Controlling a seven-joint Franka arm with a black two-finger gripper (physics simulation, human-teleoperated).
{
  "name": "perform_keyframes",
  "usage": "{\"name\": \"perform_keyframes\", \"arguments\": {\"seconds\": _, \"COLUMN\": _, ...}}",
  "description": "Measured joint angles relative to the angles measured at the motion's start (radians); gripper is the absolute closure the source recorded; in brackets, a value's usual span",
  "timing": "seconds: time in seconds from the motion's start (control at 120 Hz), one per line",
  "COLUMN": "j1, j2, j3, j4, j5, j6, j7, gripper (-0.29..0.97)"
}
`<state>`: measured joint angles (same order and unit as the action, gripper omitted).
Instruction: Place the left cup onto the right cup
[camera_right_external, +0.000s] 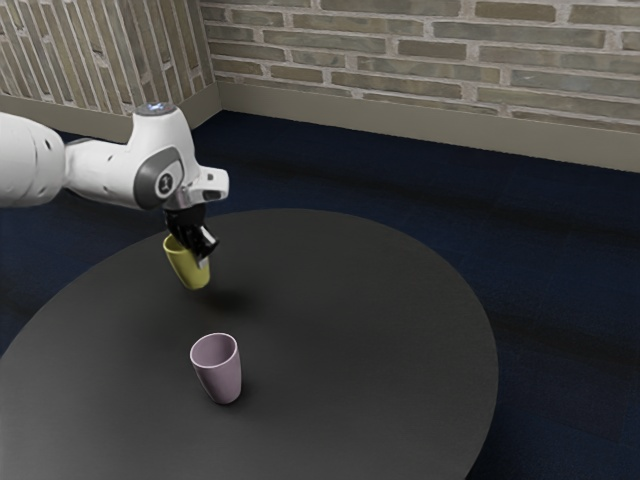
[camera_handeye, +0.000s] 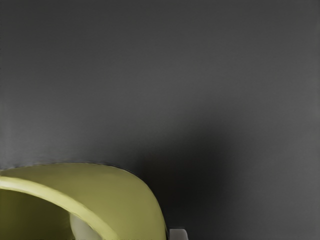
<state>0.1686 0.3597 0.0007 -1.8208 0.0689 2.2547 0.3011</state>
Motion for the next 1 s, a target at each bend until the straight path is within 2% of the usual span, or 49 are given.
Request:
{"name": "perform_keyframes", "arguments": {"seconds": 0.3, "j1": -0.006, "j2": -0.042, "j3": -0.052, "j4": -0.028, "j5": 0.01, "j6": -0.059, "j7": -0.046, "gripper": 0.77}}
{"name": "perform_keyframes", "arguments": {"seconds": 1.0, "j1": -0.005, "j2": -0.093, "j3": -0.186, "j4": -0.028, "j5": 0.141, "j6": -0.158, "j7": -0.26, "gripper": 0.77}}
